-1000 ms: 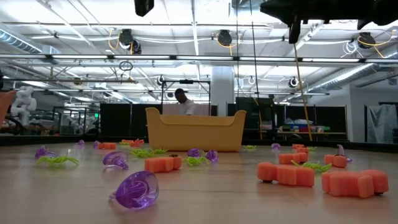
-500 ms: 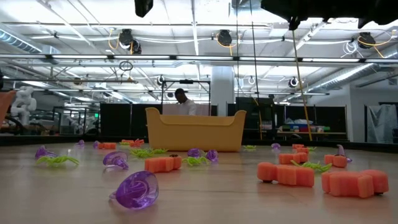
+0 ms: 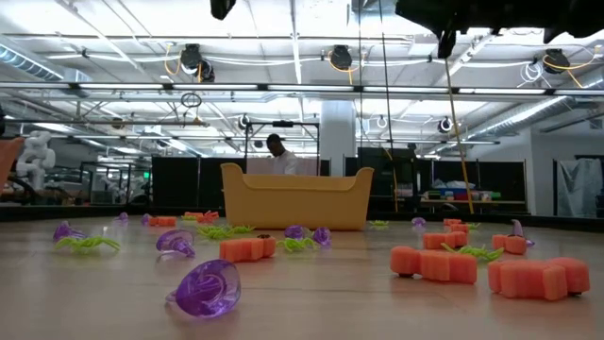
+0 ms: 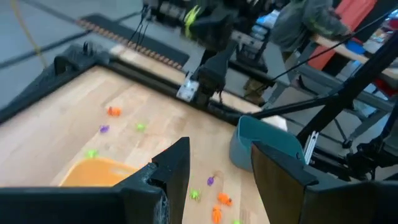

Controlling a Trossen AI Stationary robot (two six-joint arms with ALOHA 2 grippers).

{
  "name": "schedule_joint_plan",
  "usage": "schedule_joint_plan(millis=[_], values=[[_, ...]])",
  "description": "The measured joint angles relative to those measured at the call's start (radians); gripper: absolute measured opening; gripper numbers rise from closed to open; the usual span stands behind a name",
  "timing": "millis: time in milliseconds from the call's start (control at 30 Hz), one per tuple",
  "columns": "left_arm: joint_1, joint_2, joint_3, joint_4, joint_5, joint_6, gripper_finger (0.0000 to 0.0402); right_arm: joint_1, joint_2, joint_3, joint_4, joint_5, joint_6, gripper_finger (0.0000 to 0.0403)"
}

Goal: Sort Halloween decoration
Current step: Put the green spider toy into the yellow bin

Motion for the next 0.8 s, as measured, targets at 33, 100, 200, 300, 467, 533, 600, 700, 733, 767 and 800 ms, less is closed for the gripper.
schedule_joint_plan(millis=[33, 100, 200, 300, 467, 533, 600, 700, 733, 767, 800], values=[[0.000, 0.000, 0.000, 0.014, 0.000, 0.001, 0.0171, 0.003, 0.000, 0.000, 0.000, 0.000, 0.016, 0.0000], [0.000, 0.000, 0.000, 0.043, 0.000, 0.002, 0.0171, 0.012, 0.000, 0.000, 0.000, 0.000, 0.039, 0.0000], [0.000, 0.000, 0.000, 0.062, 0.000, 0.000, 0.0171, 0.024, 0.000, 0.000, 0.000, 0.000, 0.098, 0.0000], [0.000, 0.001, 0.000, 0.080, 0.027, 0.001, 0.0171, 0.036, 0.001, 0.000, 0.000, 0.000, 0.179, 0.0000], [0.000, 0.001, 0.000, 0.123, 0.054, -0.008, 0.0171, 0.059, 0.010, 0.000, 0.001, 0.001, 0.267, 0.0000], [0.000, 0.001, 0.000, 0.126, 0.054, -0.008, 0.0171, 0.068, 0.019, 0.000, 0.001, 0.003, 0.283, 0.0000], [0.000, 0.001, 0.000, 0.126, 0.055, -0.008, 0.0171, 0.076, 0.029, 0.000, 0.000, 0.004, 0.298, 0.0000], [0.000, 0.001, 0.000, 0.135, 0.054, -0.009, 0.0171, 0.084, 0.048, 0.000, 0.000, 0.004, 0.353, 0.0000], [0.000, 0.001, 0.000, 0.148, 0.053, -0.008, 0.0171, 0.086, 0.054, 0.000, 0.001, 0.004, 0.375, 0.0000], [0.000, 0.001, 0.000, 0.164, 0.052, -0.009, 0.0171, 0.088, 0.059, 0.000, 0.001, 0.004, 0.396, 0.0000], [0.002, 0.001, 0.000, 0.179, 0.052, -0.009, 0.0171, 0.090, 0.064, 0.000, 0.002, 0.004, 0.416, 0.0000]])
